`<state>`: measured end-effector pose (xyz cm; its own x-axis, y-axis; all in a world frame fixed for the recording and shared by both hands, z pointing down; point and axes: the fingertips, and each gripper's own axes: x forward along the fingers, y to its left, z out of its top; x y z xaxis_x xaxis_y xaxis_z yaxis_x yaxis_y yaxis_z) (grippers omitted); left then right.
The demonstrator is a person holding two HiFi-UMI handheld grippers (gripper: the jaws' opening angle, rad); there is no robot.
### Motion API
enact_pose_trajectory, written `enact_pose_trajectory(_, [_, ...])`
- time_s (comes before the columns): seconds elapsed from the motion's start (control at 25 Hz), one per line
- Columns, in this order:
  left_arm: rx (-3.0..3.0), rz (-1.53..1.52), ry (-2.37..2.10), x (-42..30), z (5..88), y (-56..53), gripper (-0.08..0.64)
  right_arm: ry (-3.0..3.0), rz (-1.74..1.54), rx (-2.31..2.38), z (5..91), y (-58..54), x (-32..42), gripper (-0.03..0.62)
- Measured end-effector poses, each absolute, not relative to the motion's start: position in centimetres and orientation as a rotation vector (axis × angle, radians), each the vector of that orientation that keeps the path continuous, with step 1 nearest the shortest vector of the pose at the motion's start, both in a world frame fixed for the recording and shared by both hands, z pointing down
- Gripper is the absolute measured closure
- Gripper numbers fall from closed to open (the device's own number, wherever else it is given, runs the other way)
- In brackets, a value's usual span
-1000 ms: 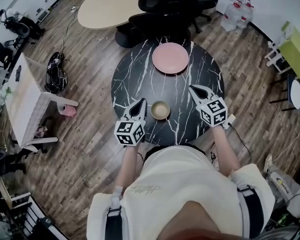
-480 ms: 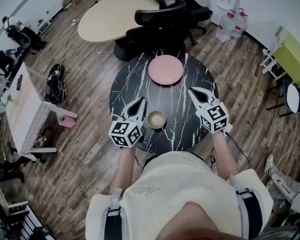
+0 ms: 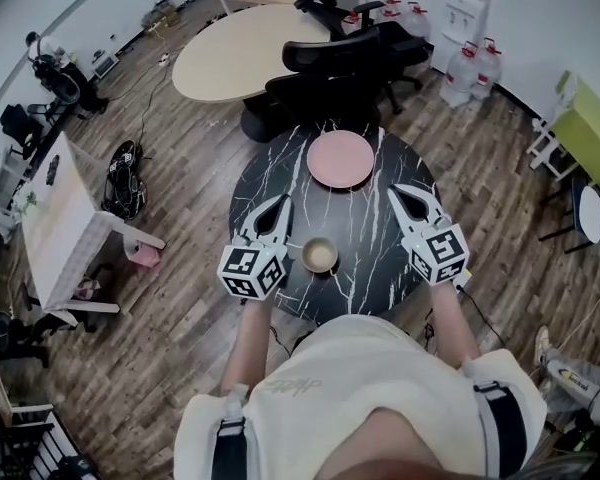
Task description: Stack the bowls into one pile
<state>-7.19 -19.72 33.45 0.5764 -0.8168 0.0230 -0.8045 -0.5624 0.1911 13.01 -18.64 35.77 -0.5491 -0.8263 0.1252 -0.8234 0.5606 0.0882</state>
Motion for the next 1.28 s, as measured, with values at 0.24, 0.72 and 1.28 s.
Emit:
enact_pose_trajectory(0.24, [2.633, -0.106, -1.397, -8.0, 33.1, -19.4, 0.538, -2.631, -0.037, 1.398, 35.9, -18.7, 12.4, 0.586])
enact_pose_trajectory(0.72, [2.615, -0.052, -1.390, -7.7, 35.1, -18.4, 0.538, -2.611, 0.002, 1.366, 37.1, -18.1, 12.5, 0.586])
enact_pose_trajectory(1.28, [2.604, -0.061, -1.386, -8.0, 34.8, -18.8, 0.538, -2.623, -0.009, 1.366, 36.8, -18.8, 12.6, 0.586])
